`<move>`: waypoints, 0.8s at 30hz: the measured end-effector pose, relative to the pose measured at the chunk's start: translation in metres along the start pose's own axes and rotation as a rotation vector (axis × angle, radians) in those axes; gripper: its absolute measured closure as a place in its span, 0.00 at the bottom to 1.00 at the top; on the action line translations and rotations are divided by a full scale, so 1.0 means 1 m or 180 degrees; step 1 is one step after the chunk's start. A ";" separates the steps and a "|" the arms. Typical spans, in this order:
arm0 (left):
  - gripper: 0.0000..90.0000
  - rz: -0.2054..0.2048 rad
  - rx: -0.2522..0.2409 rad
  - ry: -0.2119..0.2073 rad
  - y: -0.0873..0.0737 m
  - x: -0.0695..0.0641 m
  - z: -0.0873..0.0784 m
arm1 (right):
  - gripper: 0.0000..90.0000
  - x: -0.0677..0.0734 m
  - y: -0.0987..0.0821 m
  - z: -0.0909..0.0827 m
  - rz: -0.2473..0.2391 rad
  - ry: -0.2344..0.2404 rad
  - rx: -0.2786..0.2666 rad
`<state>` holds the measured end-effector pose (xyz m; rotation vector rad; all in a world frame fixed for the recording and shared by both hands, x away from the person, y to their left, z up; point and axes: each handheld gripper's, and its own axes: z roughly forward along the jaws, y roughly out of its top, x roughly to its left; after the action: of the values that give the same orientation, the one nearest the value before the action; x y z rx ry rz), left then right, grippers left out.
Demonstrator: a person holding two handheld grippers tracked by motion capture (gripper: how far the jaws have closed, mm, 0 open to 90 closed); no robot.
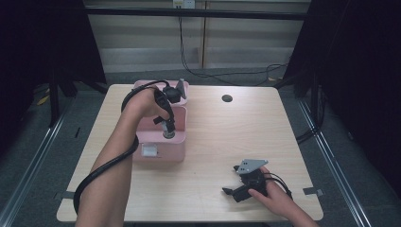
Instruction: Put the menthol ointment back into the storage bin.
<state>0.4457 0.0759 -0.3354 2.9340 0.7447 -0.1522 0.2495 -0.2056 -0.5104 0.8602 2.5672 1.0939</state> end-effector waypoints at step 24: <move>0.56 0.0013 0.0021 -0.0110 0.013 0.001 0.041 | 0.09 0.000 0.000 0.000 -0.0007 -0.0003 -0.0008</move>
<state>0.4497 0.0596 -0.3754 2.9310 0.7348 -0.2049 0.2497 -0.2056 -0.5105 0.8569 2.5648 1.0956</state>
